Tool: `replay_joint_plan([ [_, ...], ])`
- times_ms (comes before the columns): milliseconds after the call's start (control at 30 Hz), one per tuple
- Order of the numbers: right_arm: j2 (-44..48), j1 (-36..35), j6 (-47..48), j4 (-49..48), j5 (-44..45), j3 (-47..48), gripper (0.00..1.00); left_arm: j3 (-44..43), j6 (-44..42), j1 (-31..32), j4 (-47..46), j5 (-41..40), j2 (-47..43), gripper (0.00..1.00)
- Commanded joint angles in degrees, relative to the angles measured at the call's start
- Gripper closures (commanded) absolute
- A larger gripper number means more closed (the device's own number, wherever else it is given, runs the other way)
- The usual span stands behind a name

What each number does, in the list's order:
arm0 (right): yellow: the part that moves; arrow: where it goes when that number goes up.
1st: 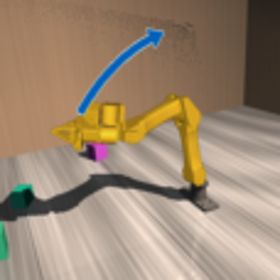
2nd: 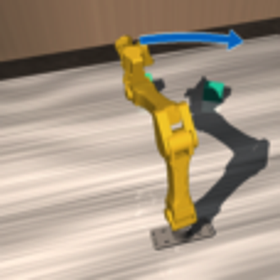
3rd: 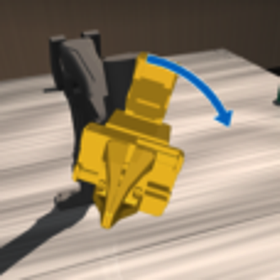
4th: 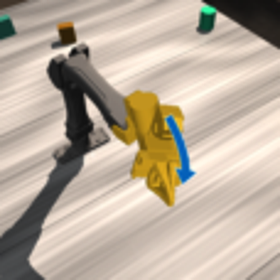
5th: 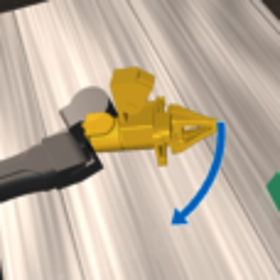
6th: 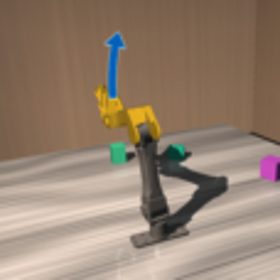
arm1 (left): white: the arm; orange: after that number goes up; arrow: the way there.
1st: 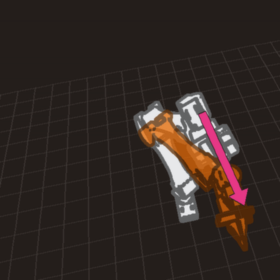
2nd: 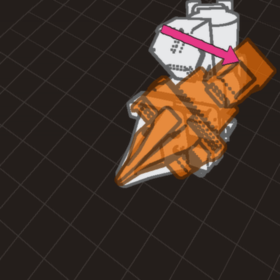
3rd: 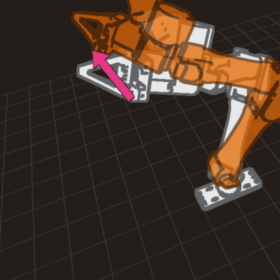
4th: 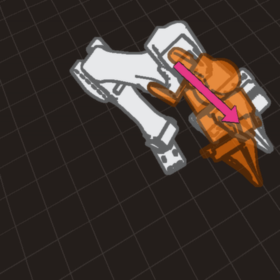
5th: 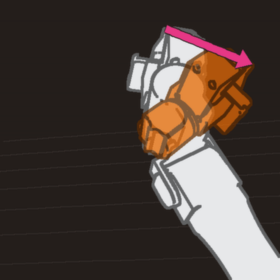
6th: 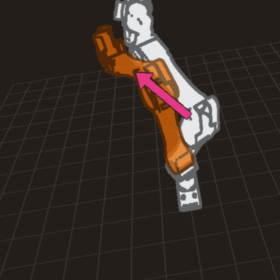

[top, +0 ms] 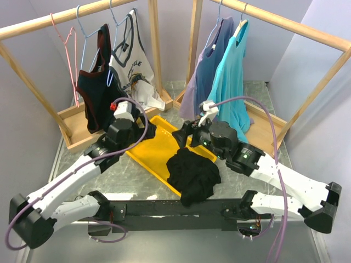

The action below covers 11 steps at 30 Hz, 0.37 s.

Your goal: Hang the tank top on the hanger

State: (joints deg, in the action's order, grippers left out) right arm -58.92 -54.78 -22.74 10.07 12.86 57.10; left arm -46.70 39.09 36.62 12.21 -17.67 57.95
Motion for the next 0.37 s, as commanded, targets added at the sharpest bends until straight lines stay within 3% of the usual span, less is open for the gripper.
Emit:
replay_joint_plan([
  [0, 6.08, -0.50, -0.81, 1.10, 1.55, -3.48, 0.14, 3.00, 4.05, 1.96, 2.73, 3.17, -5.38, 0.01],
  [233, 11.45, -0.50, -4.23, 2.85, 2.16, -10.25, 0.14, 6.62, 5.47, 2.31, 3.79, 3.17, -13.30, 0.01],
  [333, 13.38, -0.59, -5.55, 3.03, 3.22, -13.67, 0.14, 6.36, 4.86, 2.40, 3.44, 3.78, -12.52, 0.00],
])
